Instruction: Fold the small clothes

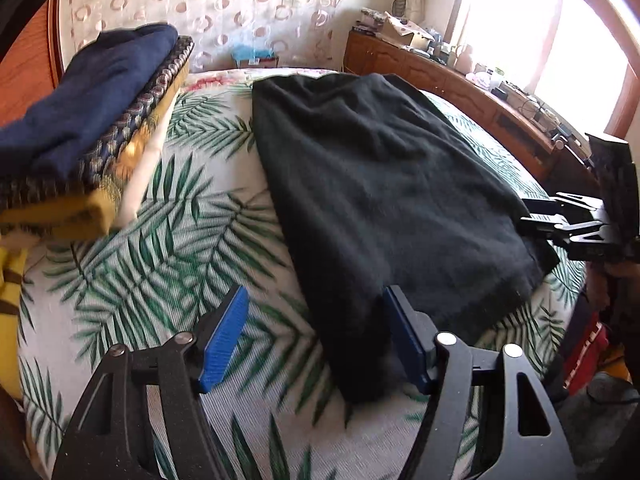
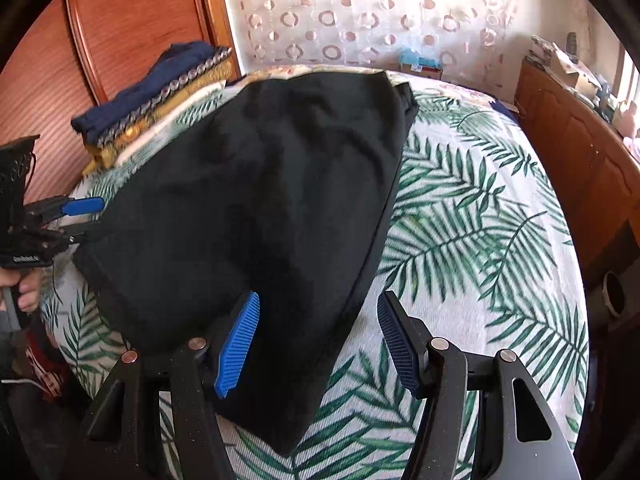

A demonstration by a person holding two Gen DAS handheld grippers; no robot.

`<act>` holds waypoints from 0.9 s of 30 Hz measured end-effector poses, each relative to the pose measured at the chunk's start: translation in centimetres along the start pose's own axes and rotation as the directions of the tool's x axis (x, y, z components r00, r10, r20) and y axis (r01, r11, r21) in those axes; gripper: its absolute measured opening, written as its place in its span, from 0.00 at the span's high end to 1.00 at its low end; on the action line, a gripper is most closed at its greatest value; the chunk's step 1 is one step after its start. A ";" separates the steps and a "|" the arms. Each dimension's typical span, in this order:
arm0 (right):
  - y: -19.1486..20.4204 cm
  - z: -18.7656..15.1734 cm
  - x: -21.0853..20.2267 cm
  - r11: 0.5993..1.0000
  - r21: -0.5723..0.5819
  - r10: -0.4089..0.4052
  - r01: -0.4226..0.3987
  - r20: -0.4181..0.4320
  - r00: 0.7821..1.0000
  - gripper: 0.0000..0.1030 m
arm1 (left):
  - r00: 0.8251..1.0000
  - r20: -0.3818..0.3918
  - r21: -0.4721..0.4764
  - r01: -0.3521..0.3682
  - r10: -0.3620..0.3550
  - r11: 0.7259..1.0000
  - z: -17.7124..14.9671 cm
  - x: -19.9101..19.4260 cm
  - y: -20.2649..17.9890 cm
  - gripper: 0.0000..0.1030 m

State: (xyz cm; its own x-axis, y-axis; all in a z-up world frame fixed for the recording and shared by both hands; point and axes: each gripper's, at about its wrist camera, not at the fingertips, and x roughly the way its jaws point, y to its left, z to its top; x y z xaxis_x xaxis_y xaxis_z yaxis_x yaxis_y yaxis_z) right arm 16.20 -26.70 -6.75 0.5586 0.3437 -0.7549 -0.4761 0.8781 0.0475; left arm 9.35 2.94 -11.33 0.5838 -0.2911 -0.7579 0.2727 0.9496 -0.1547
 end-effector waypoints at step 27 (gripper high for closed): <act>-0.1 -0.8 -3.1 0.978 -0.007 0.208 -0.209 0.146 0.967 0.93 | 0.980 0.108 -0.033 0.173 -0.168 0.984 3.0 -4.2 -0.9 0.95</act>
State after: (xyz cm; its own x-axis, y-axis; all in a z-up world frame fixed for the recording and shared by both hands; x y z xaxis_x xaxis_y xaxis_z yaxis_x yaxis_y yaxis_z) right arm 13.95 -28.11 -4.88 0.5404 0.5638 -0.6246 -0.5871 0.7844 0.2001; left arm 8.97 2.99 -6.15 0.6087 -0.4576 -0.6481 0.3439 0.8884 -0.3042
